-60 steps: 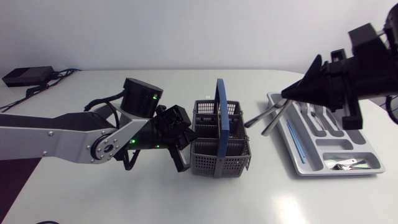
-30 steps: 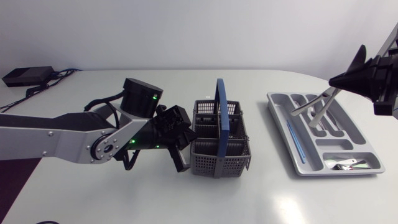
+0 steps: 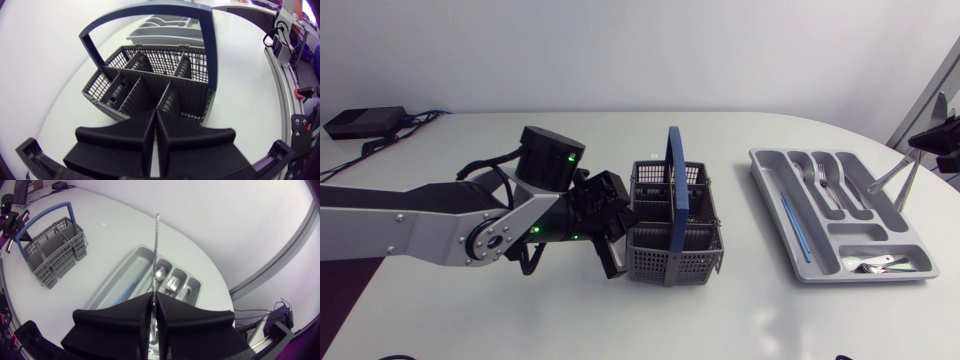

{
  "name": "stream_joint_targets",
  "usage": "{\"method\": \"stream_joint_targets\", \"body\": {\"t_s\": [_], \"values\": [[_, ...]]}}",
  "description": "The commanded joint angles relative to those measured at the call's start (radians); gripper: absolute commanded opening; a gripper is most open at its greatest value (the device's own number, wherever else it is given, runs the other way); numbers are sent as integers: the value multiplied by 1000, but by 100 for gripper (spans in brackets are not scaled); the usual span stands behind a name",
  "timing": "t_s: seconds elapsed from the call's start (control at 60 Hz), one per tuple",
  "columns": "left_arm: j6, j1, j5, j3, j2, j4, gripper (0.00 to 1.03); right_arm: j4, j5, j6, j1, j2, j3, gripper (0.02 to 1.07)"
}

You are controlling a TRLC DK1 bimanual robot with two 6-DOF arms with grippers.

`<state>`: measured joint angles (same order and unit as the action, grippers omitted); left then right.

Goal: Sort the cutlery from the basket into the organizer compartments.

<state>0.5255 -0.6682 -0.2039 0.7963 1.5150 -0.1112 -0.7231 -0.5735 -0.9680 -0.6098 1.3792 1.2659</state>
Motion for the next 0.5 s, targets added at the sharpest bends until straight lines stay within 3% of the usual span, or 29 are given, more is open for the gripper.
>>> {"method": "stream_joint_targets", "body": {"t_s": [0.0, 0.483], "values": [[28, -7, 8, -29, -21, -8, 4, 24, 18, 32, -28, 57, 59, 8], [30, -18, 18, -25, -29, 10, 4, 44, 119, 98, -82, 274, 171, 8]]}}
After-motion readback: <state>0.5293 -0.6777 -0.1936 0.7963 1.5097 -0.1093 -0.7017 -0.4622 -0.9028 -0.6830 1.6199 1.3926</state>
